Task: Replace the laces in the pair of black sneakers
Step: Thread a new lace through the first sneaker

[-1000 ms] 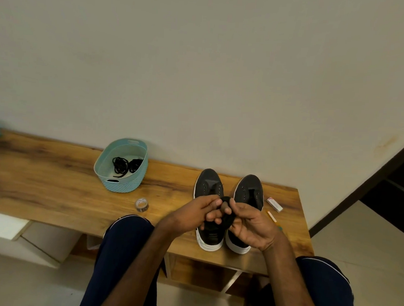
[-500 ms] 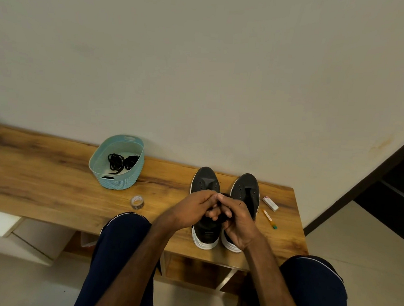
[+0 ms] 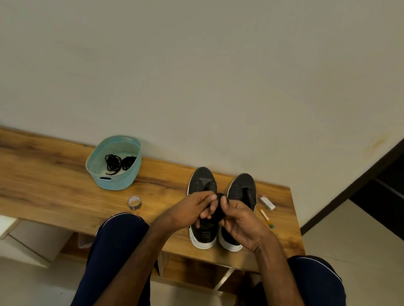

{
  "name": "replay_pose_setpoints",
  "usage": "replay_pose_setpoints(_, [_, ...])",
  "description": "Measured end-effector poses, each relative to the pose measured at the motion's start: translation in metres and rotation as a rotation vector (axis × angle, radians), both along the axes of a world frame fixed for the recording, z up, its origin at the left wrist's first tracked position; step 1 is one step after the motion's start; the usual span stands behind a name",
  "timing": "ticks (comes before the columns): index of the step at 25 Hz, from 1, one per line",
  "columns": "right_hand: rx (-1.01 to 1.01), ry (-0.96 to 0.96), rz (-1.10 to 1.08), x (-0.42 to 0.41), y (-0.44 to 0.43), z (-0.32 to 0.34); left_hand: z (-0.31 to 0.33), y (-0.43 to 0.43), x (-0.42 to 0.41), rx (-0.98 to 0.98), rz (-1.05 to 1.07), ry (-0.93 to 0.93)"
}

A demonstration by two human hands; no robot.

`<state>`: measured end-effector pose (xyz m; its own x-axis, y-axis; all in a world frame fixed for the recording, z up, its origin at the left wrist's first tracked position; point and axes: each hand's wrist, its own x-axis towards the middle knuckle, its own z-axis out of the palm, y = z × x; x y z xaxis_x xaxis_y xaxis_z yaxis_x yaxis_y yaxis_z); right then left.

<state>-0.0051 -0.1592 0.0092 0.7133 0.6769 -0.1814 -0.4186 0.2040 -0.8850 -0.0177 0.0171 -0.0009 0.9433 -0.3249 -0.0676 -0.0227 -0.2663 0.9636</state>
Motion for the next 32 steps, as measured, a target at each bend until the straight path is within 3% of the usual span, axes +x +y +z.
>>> replay_pose_setpoints(3, [0.022,0.113,0.012,0.002,-0.006,0.01,-0.004,-0.001,0.001,0.068,-0.009,-0.011])
replay_pose_setpoints(7, [-0.36,-0.029,-0.063,0.002,-0.013,0.011,-0.004,0.001,0.005,0.319,0.058,-0.172])
replay_pose_setpoints(8, [-0.366,-0.051,-0.09,0.003,-0.015,0.009,-0.003,0.002,0.006,0.357,0.075,-0.216])
replay_pose_setpoints(13, [-0.218,0.053,-0.289,0.008,-0.002,-0.005,-0.007,-0.012,0.0,0.483,0.144,-0.276])
replay_pose_setpoints(18, [0.201,0.217,-0.503,0.003,0.029,-0.021,-0.008,-0.033,-0.004,0.36,0.359,-0.269])
replay_pose_setpoints(24, [0.476,0.482,-0.684,-0.002,0.051,-0.026,-0.013,-0.037,-0.003,0.57,0.365,-0.216])
replay_pose_setpoints(26, [0.407,0.433,-0.669,-0.004,0.052,-0.03,-0.016,-0.039,-0.003,0.481,0.393,-0.171])
replay_pose_setpoints(30, [0.03,0.053,-0.539,-0.005,0.048,-0.029,-0.018,-0.03,0.003,0.017,0.479,0.025])
replay_pose_setpoints(32, [-0.05,-0.038,-0.552,-0.004,0.049,-0.024,-0.017,-0.029,0.003,-0.065,0.494,0.071])
